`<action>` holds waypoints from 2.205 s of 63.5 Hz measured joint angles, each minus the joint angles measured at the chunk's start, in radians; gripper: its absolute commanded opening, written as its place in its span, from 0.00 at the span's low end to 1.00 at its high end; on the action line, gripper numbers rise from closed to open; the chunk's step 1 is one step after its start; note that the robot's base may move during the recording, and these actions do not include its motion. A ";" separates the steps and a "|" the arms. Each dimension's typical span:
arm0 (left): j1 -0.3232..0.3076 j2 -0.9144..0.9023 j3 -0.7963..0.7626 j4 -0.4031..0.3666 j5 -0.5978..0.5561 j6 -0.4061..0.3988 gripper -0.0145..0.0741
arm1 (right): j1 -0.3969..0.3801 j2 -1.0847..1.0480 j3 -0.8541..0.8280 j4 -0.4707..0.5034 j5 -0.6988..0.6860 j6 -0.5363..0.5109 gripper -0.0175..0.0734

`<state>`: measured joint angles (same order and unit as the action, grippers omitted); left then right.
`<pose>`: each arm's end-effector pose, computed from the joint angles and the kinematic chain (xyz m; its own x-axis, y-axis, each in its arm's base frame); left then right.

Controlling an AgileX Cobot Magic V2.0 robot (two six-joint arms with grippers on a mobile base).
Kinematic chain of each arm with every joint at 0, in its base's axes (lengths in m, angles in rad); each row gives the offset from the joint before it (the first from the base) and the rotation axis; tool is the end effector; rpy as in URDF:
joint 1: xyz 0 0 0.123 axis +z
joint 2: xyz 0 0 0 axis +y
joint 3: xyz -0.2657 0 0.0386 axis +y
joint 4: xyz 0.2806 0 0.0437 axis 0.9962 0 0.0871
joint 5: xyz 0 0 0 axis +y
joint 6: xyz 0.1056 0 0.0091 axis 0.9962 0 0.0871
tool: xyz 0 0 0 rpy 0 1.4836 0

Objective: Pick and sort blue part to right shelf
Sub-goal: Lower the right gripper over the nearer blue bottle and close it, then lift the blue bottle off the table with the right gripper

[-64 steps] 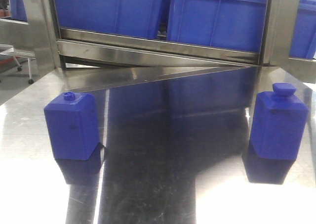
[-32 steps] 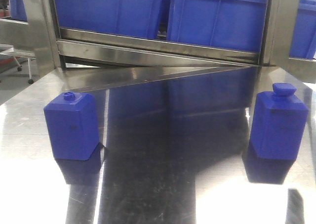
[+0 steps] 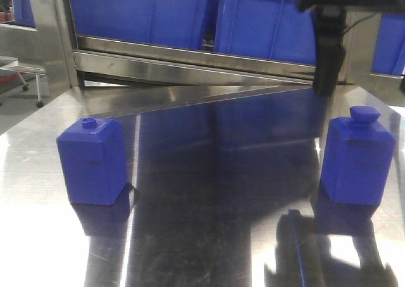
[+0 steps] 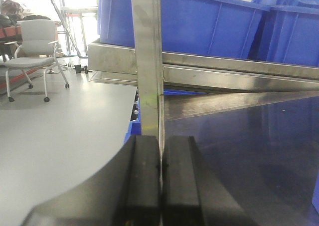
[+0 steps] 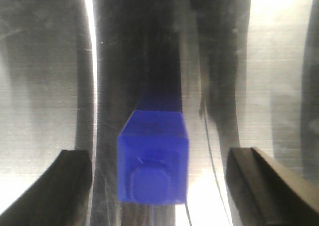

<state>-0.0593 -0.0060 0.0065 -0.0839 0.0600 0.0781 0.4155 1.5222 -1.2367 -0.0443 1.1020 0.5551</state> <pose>0.1204 -0.0077 0.2063 0.0265 -0.0072 -0.9996 0.0644 0.9979 -0.0055 0.3086 0.1316 0.2511 -0.9591 0.1338 -0.2496 0.1109 0.9884 0.1037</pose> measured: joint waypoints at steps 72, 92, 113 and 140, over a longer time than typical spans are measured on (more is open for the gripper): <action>0.000 0.000 0.000 0.000 0.000 0.000 0.30 | 0.031 0.142 0.100 0.011 -0.131 0.016 0.77; 0.000 0.000 0.000 0.000 0.000 0.000 0.30 | 0.031 0.137 0.100 0.011 -0.118 0.017 0.66; 0.000 0.000 0.000 0.000 0.000 0.000 0.30 | 0.003 -0.085 0.166 0.013 -0.194 -0.089 0.66; 0.000 0.000 0.000 0.000 0.000 0.000 0.30 | -0.338 -0.604 0.580 0.025 -0.616 -0.486 0.66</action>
<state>-0.0593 -0.0060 0.0065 -0.0839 0.0600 0.0781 0.0771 0.9179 -0.6569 -0.0189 0.4856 0.0693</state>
